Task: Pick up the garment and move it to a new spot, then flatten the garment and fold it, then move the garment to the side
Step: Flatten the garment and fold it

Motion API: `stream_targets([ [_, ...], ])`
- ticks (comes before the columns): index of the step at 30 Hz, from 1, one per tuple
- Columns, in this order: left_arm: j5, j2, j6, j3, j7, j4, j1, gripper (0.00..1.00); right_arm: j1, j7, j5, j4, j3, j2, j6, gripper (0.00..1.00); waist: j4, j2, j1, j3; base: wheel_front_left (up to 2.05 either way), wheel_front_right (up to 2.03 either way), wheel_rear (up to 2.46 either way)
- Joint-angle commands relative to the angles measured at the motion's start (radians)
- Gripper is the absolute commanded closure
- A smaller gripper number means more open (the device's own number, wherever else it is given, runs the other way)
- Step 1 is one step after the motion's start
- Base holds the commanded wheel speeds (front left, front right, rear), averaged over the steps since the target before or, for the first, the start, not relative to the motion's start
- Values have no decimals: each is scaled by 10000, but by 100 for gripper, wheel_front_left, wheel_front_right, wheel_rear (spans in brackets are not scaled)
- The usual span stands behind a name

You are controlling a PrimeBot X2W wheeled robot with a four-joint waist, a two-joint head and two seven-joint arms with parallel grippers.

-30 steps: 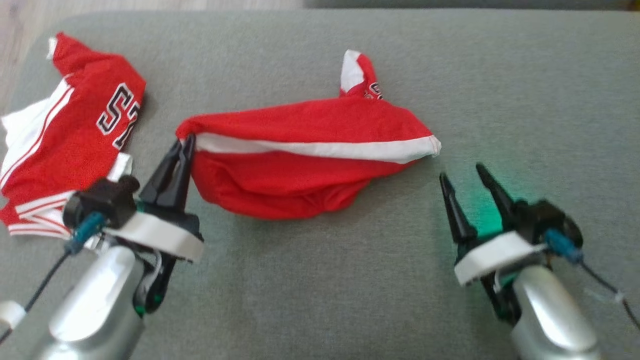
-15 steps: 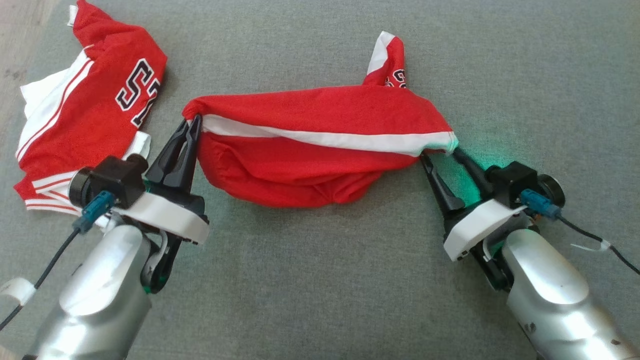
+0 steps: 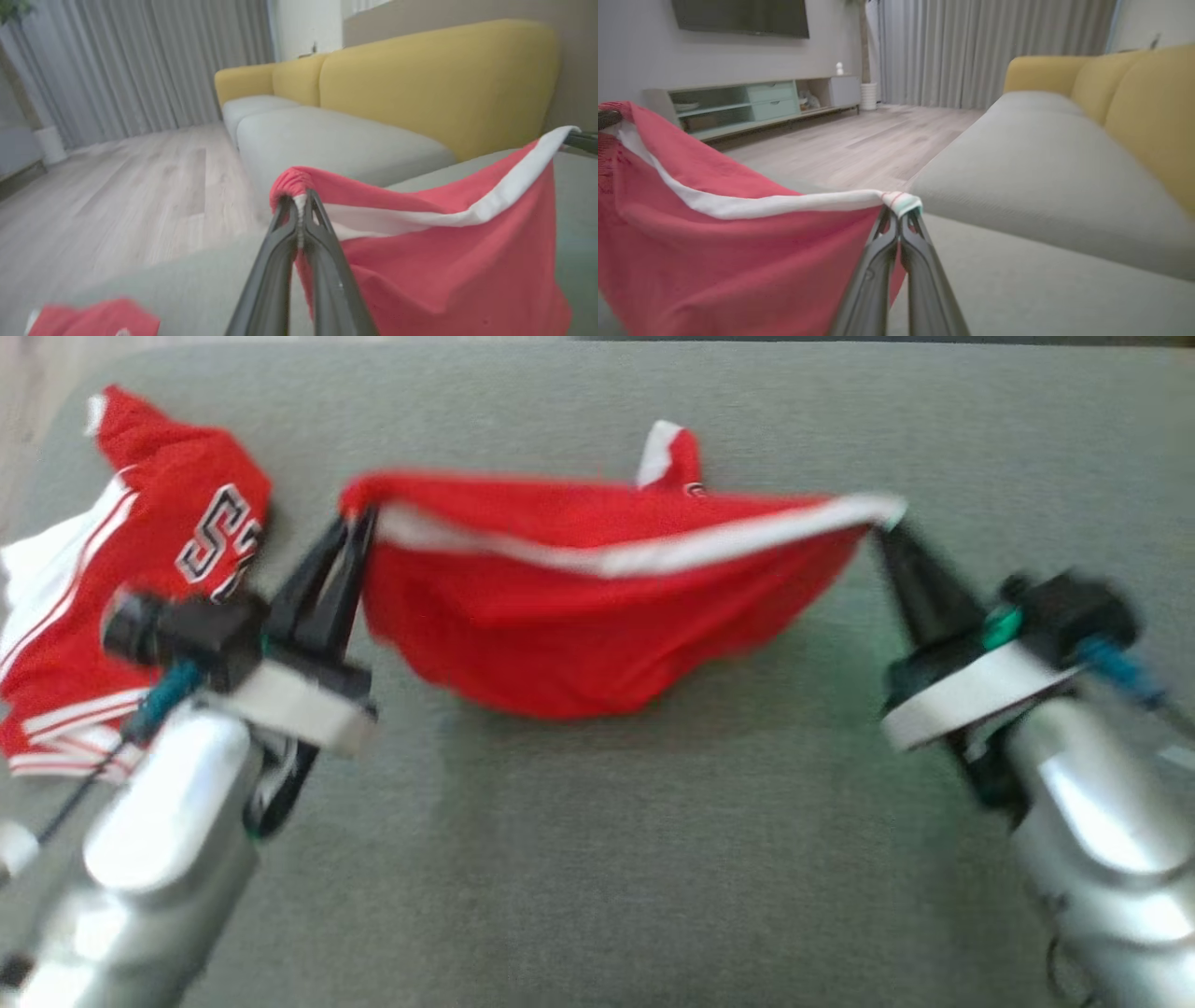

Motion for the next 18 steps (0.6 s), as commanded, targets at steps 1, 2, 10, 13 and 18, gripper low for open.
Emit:
stream_targets([
  [1,200,424,-82,353,-111,-566,-1116,100,-545,-38,49,-557,-196,-232,-7,100,-374,0,1,-27,0,0,0],
  [2,330,451,-130,309,-120,-771,-1492,100,-784,-38,91,-776,-474,-350,-7,100,-532,0,1,28,0,0,0],
  [10,1089,-26,-369,-135,-178,-1007,-5599,100,-3896,-38,78,-1465,-2209,-1564,-7,100,-1732,0,1,869,0,0,0],
  [13,1264,-567,-381,121,-205,-903,-6900,100,-4868,-38,-124,-1584,-2782,-1939,-7,100,-2031,0,1,1172,0,0,0],
  [18,1363,-1094,-393,566,-210,-1289,-7037,100,-5071,-38,-343,-1909,-3309,-2068,-7,100,-2254,0,1,1318,0,0,0],
])
